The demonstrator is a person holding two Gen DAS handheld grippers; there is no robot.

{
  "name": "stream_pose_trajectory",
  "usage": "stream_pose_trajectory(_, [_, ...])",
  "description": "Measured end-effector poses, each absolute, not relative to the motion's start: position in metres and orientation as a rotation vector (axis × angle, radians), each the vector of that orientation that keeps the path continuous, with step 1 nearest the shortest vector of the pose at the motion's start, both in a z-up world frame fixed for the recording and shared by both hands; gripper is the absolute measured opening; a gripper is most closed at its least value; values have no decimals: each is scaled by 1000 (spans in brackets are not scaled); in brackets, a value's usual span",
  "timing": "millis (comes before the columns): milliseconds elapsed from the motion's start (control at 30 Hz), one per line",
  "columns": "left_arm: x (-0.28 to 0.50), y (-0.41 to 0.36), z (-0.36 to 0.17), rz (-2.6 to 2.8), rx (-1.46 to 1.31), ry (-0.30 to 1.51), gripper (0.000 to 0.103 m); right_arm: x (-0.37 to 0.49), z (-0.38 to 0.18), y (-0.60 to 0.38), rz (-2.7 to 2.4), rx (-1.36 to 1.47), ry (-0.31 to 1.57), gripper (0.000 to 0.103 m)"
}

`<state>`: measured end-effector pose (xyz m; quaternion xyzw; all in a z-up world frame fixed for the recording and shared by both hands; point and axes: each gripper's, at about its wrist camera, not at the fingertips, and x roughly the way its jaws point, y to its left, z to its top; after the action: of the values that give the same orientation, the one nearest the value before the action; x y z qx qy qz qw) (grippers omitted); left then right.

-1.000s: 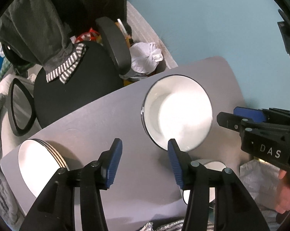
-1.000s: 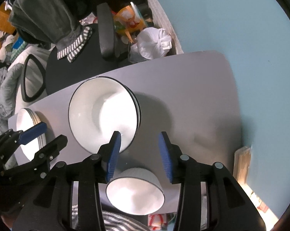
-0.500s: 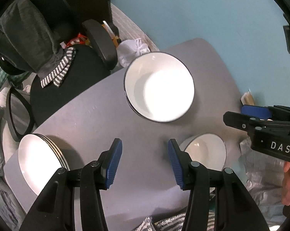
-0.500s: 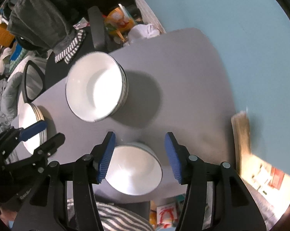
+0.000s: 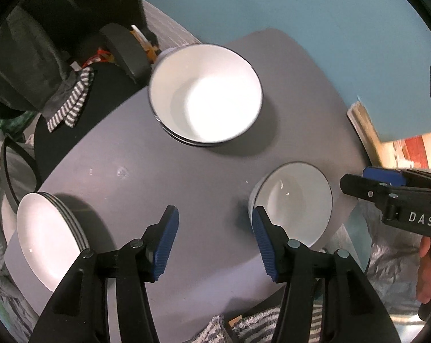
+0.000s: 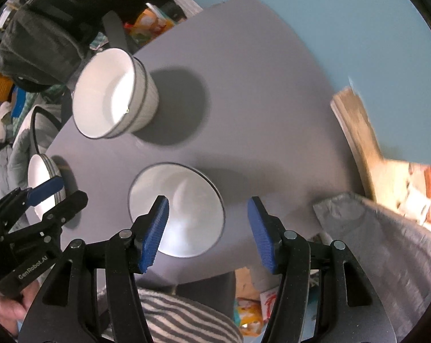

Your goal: Organize plates and bowls

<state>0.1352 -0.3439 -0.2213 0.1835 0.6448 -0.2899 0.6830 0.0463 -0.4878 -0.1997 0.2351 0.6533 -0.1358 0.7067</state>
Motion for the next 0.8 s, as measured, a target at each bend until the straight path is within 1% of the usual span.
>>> stream_pose_trajectory(100, [129,-348,-228,-664,436,1450,58,38,-204,-492,-320,544,1440,57])
stream_pose_trajectory(500, [119,-362,-268,-686,446,1542,58,22,-239,-491,-317,567,1443,57])
stream_pose_trajectory(800, [120,-366,-289,-665,456,1569,58,23,-264,-484,-321,553,1470,57])
